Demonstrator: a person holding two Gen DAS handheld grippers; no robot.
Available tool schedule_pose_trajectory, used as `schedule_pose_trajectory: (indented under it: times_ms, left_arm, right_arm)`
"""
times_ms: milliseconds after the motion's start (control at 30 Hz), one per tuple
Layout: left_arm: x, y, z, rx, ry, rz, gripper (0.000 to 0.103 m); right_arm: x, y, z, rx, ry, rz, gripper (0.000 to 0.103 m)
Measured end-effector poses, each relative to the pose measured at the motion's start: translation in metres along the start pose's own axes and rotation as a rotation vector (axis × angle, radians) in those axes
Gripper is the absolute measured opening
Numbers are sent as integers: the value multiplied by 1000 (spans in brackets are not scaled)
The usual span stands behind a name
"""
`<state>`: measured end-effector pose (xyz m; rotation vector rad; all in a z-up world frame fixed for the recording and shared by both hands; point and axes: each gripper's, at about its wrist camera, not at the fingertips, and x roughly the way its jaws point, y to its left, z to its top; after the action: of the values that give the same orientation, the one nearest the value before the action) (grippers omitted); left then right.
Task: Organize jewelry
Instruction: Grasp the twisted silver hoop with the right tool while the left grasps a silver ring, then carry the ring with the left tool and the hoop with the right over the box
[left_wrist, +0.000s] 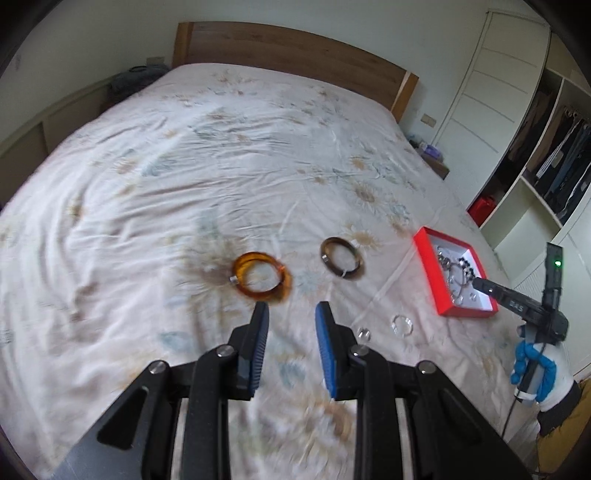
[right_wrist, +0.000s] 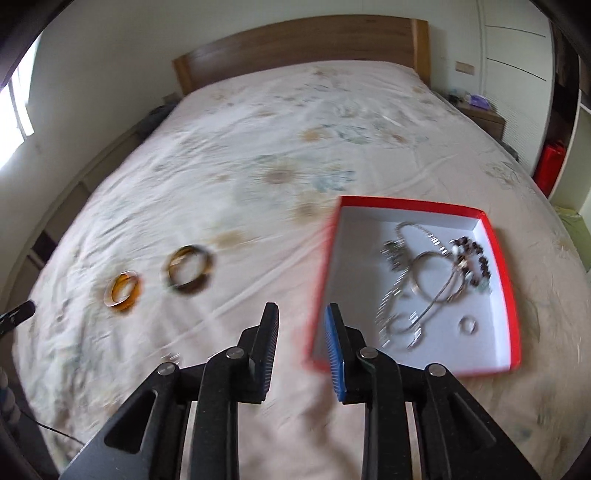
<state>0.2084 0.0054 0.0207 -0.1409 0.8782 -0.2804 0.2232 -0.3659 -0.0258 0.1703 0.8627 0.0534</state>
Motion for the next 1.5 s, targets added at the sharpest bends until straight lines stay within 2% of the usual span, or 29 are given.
schedule_pose_trajectory:
  times_ms: [67, 267, 533, 700, 867, 900, 1133, 1267, 1367, 1433, 1467, 1500]
  left_arm:
    - [-14, 2, -9, 5, 1, 0, 26]
    - [-17, -3, -44, 32, 33, -12, 29]
    - [59, -32, -66, 66, 140, -61, 29]
    - [104, -45, -62, 73, 185, -74, 29]
    - [132, -59, -60, 89, 209, -84, 29]
    - [137, -64, -60, 96, 212, -90, 29]
    - [166, -91, -60, 143, 240, -100, 29]
    - [182, -105, -61, 181, 256, -83, 29]
    - [195, -115, -61, 226, 256, -38, 29]
    - [203, -122, -62, 259, 263, -15, 27]
    - [205, -125, -63, 268, 260, -5, 16]
    - [206, -126, -63, 277, 262, 1, 17]
  right_arm:
    - [-10, 18, -15, -12, 1, 22, 38]
    - [-4, 50, -57, -33, 58, 47, 39]
    - [56, 59, -67, -67, 143, 34, 39]
    - [96, 55, -60, -72, 171, 46, 46]
    - [117, 58, -59, -120, 168, 46, 45]
    - [118, 59, -60, -129, 166, 49, 42]
    - [105, 51, -63, -131, 124, 106, 41]
    - [91, 42, -65, -111, 103, 136, 41]
    - [83, 36, -66, -91, 89, 158, 41]
    - [79, 32, -67, -82, 82, 169, 41]
    - [75, 30, -68, -77, 77, 176, 41]
    - [72, 29, -69, -74, 73, 179, 41]
